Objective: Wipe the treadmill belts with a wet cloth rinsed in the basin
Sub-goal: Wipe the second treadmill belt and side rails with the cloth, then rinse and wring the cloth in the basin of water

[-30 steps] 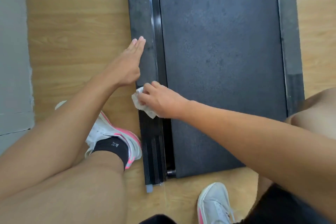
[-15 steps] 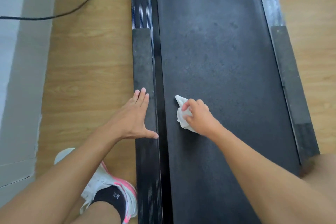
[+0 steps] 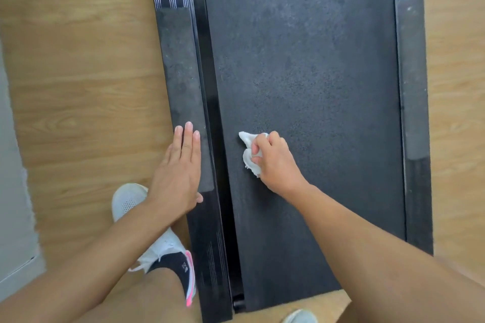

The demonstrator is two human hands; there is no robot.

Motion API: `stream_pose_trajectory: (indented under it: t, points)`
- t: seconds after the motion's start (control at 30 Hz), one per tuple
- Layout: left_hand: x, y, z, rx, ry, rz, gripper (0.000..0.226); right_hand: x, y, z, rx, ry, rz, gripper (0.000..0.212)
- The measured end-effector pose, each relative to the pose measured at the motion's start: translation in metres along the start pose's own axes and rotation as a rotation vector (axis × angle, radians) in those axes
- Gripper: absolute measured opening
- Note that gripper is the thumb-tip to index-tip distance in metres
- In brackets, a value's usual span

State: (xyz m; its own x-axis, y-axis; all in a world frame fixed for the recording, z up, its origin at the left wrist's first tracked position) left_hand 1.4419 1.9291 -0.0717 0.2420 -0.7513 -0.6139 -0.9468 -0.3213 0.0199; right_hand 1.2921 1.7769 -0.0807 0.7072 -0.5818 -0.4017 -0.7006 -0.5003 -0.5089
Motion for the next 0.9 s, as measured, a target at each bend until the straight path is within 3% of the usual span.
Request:
stream_pose_trajectory:
  t: [0.3, 0.43, 0.53, 0.6, 0.67, 0.77, 0.9]
  points:
    - [-0.001, 0.01, -0.01, 0.077, -0.063, -0.094, 0.155, -0.026, -0.02, 0.031, -0.111, 0.071, 0.026, 0.014]
    - [-0.003, 0.014, -0.018, 0.078, -0.133, -0.126, 0.153, -0.128, -0.046, 0.098, -0.302, -0.253, -0.119, 0.039]
    - [-0.014, 0.017, -0.033, -0.121, -0.213, -0.188, 0.144, -0.207, -0.019, 0.113, -0.171, -0.525, 0.134, 0.028]
    - [-0.036, 0.03, -0.043, -0.36, -0.241, -0.215, 0.135, -0.245, 0.007, 0.08, 0.096, -0.458, 0.443, 0.015]
    - [-0.085, 0.051, -0.054, -0.545, -0.216, -0.218, 0.122, -0.279, 0.021, 0.016, 0.326, -0.198, 0.66, 0.01]
    - [-0.196, 0.099, -0.093, -0.688, -0.183, -0.265, 0.108, -0.316, -0.001, -0.112, 0.429, 0.032, 0.679, 0.019]
    - [-0.325, 0.159, -0.2, -0.85, -0.1, -0.216, 0.082, -0.358, -0.066, -0.271, 0.409, 0.084, 0.558, 0.026]
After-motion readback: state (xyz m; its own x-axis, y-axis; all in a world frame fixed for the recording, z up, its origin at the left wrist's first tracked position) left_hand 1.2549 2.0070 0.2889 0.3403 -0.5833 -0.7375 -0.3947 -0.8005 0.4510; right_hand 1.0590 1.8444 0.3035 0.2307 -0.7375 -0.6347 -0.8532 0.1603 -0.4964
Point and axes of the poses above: each hand's wrist, its own x-axis towards the middle knuckle, its own z-axis out of the palm, y = z × x, the point moved 8 cm from there along x, towards the middle knuckle, and after that the axes turned 2 degrees about y, right-handed, at the moved point
